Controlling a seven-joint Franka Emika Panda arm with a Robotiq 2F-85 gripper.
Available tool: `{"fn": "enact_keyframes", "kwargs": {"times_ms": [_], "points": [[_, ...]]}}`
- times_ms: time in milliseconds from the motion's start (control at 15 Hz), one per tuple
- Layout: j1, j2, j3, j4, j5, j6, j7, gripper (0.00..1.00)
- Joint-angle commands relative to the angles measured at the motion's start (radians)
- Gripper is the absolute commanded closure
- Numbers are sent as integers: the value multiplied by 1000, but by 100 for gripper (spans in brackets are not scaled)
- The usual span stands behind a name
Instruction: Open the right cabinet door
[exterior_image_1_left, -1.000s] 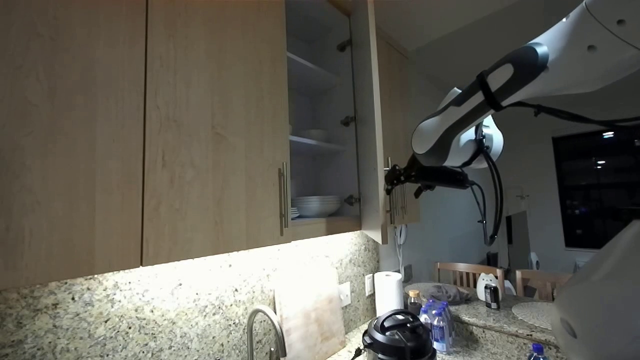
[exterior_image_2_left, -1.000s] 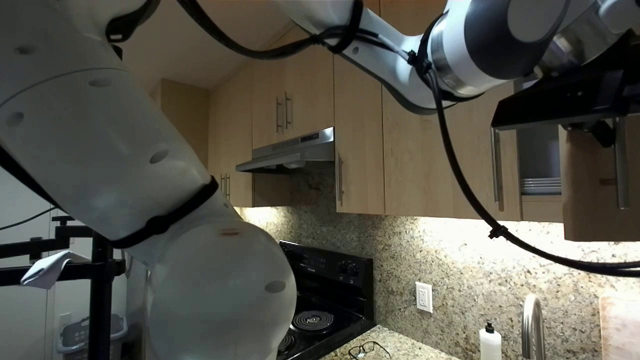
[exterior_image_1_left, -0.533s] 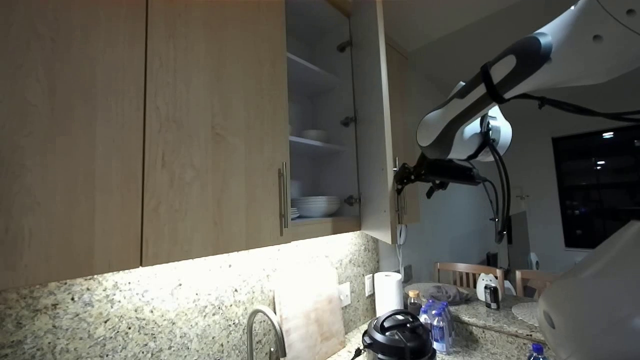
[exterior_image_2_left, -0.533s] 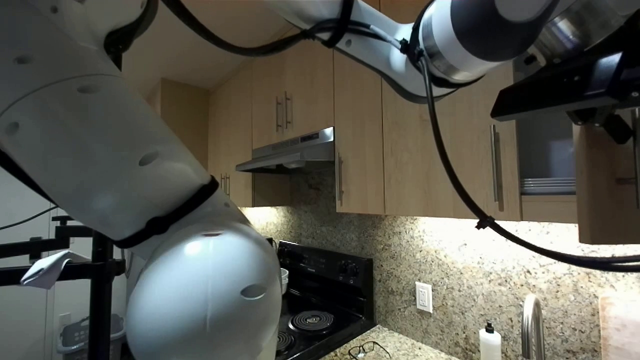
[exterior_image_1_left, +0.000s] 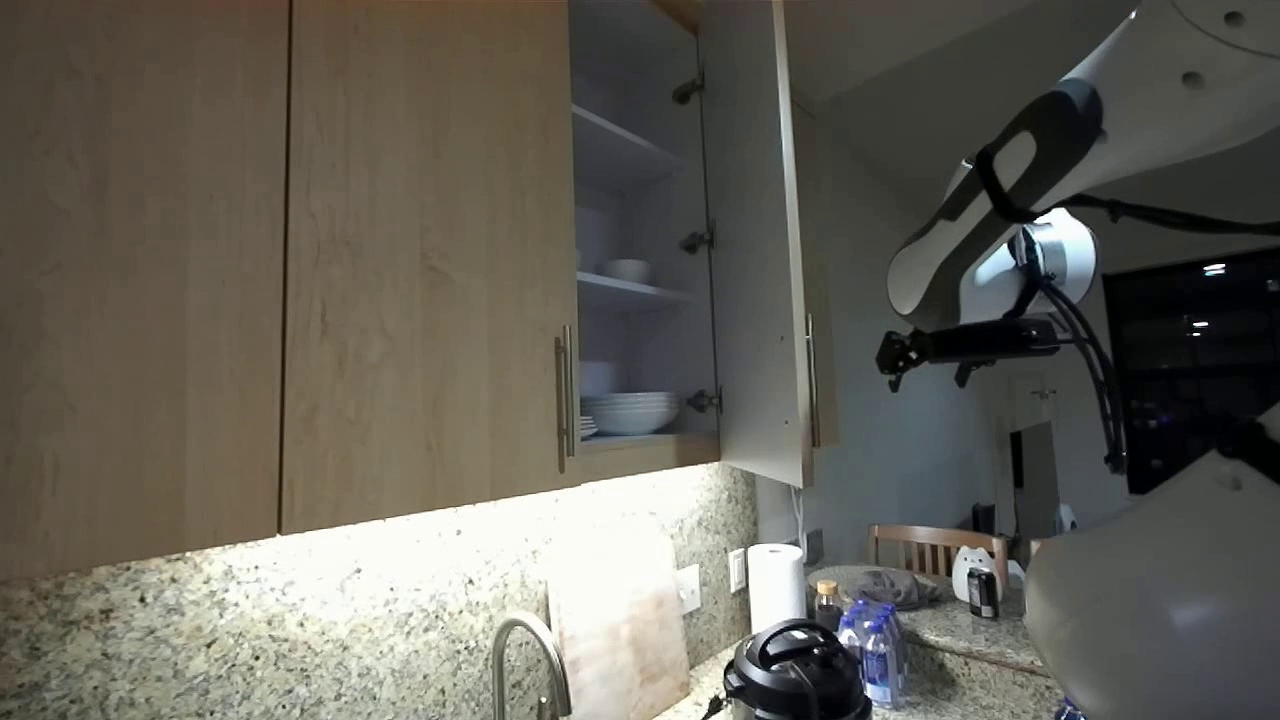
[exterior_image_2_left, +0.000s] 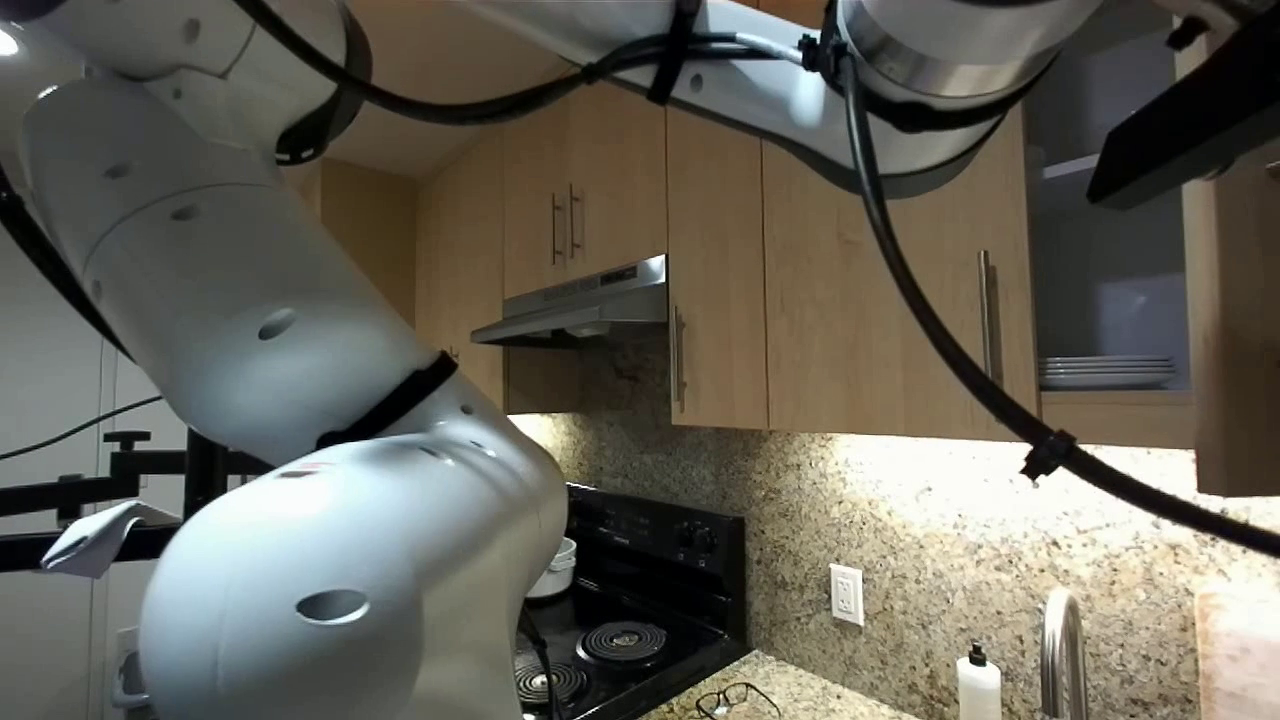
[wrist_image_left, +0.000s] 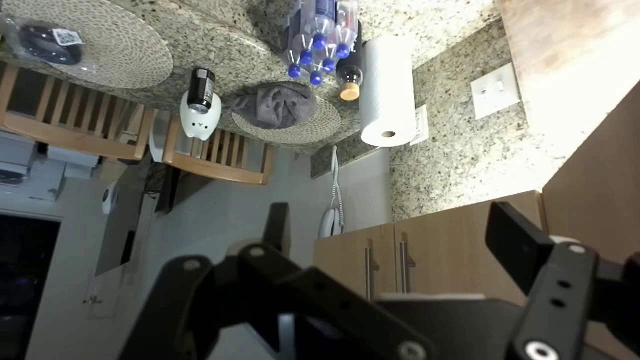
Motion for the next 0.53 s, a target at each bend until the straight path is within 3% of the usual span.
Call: {"fn": "enact_keyframes", "kwargs": {"times_ms": [0, 133, 467], "points": [[-64, -53, 86, -36, -42, -2, 29, 0], [-53, -86, 123, -47, -54, -8, 8, 0], [142, -195, 162, -111, -29, -128, -74, 0]]}}
